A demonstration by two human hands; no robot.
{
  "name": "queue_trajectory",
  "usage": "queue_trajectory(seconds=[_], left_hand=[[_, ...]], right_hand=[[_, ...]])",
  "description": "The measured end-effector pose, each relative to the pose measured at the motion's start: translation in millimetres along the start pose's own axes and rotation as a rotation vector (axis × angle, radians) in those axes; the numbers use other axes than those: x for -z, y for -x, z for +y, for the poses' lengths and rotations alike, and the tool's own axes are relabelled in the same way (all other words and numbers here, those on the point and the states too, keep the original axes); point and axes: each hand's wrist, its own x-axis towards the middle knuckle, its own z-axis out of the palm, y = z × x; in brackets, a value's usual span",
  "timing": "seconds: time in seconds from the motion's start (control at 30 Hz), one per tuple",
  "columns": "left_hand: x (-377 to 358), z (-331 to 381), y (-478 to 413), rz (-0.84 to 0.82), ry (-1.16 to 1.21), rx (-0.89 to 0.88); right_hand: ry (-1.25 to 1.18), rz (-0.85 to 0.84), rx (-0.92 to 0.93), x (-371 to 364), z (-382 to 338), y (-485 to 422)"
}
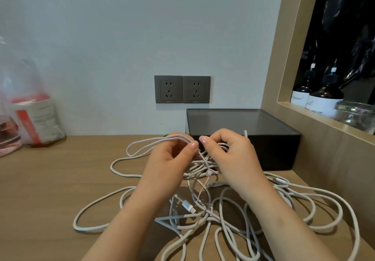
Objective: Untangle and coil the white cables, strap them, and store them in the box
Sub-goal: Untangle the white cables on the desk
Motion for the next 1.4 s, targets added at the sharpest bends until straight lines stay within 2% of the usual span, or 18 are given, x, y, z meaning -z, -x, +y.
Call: queue_trajectory(seconds=[0.1,0.23,0.33,0.43,0.63,0.73,0.83,0.9,1.03,1.17,1.23,1.4], left_hand=[[0.2,0.5,-0.7,0.041,-0.012,0.007],[1.2,-3.0,-3.1,0.260,0.002,0.039],[0.1,-1.8,-2.4,0.361,0.021,0.038],[1.1,0.0,-2.8,0.335,0.087,0.075],[4.7,1.7,-3.6,0.215,0.194,0.127],[2.6,1.3,-1.3,0.202,0.123,0.105],[0.3,-0.9,-0.2,0.217,0.028,0.074],[-0.2,-0.5,-0.9,0.202,0.041,0.102],[0.1,2.1,-4.7,0.188,0.232,0.228],[3.0,6.2,-4.5,0.204,0.189,0.146],[3.5,8.9,-4.0,0.206,0.247,0.129],[7.9,13.2,-5.1,0.193,0.398,0.201]], right_hand=[[-0.067,-0.027,-0.073,-0.8,-0.1,1.5],[-0.466,-0.063,-0.308,-4.7,-3.6,2.6],[-0.483,-0.154,-0.322,-8.6,-7.2,6.5],[-0.458,-0.154,-0.262,-8.8,-6.8,6.7],[-0.536,-0.151,-0.343,-2.6,-6.2,2.8],[-0.445,-0.046,-0.285,-5.6,-2.5,3.8],[-0.280,-0.083,-0.087,-8.7,-7.4,10.0],[-0.122,-0.101,-0.028,-8.5,-9.6,11.3],[0.041,-0.104,-0.051,-4.6,-3.5,6.9],[0.126,-0.150,-0.061,-4.3,-2.5,6.8],[0.113,-0.170,-0.041,-5.7,-3.5,8.7],[0.090,-0.221,-0.024,-8.5,-4.3,9.1]])
